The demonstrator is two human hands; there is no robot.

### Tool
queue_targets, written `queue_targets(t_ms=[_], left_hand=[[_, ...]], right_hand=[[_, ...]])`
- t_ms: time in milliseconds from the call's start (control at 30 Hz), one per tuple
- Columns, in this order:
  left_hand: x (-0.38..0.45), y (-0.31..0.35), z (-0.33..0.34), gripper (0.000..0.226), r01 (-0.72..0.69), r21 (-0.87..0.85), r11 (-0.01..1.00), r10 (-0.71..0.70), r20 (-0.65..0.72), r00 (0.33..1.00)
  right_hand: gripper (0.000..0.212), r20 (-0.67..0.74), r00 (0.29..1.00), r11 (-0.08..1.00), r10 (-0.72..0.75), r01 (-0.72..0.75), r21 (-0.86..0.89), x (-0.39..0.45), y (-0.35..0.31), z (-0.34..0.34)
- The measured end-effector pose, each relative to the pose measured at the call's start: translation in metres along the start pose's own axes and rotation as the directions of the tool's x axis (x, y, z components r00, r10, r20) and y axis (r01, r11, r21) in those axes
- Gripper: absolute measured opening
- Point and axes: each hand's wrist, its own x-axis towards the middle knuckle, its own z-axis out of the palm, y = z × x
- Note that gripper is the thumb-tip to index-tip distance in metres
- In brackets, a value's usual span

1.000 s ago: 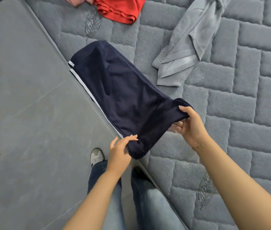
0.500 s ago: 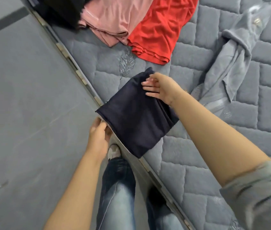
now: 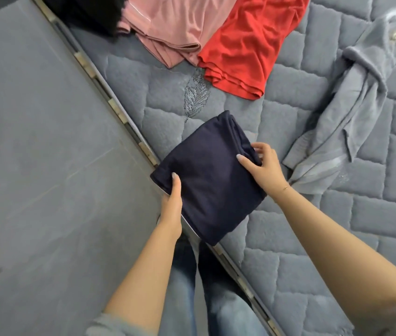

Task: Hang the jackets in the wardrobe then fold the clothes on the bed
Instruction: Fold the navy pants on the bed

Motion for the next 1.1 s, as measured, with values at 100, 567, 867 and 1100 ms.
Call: queue_targets(t_ms=[100, 567, 867, 1100], left_hand=[[0.002, -0.009, -0.010, 0.098, -0.029, 0.039, 0.999, 0.025, 0.114, 0.993], [-0.162, -0.041, -0.050, 0.033, -0.167, -0.513, 0.842, 0.350, 0.285, 0.892], [-0.347, -0.029, -0.184, 0.025, -0.558, -0.622, 0.550, 0.703, -0.015, 0.711], [-0.481, -0.075, -0.337, 0.018, -0.693, -0.676, 0.250, 0.712, -0.356, 0.605]], right_hand=[[0.070, 0.174, 0.971, 0.981, 0.162, -0.178, 0.083, 0.005, 0.010, -0.002], [0.054, 0.634, 0.770, 0.968, -0.065, -0.106, 0.228, -0.083, -0.061, -0.056], [0.046, 0.516, 0.686, 0.811, -0.513, 0.189, 0.554, -0.258, -0.225, -0.059], [0.030, 0.584, 0.434, 0.727, -0.686, 0.415, 0.546, -0.454, -0.313, -0.007]])
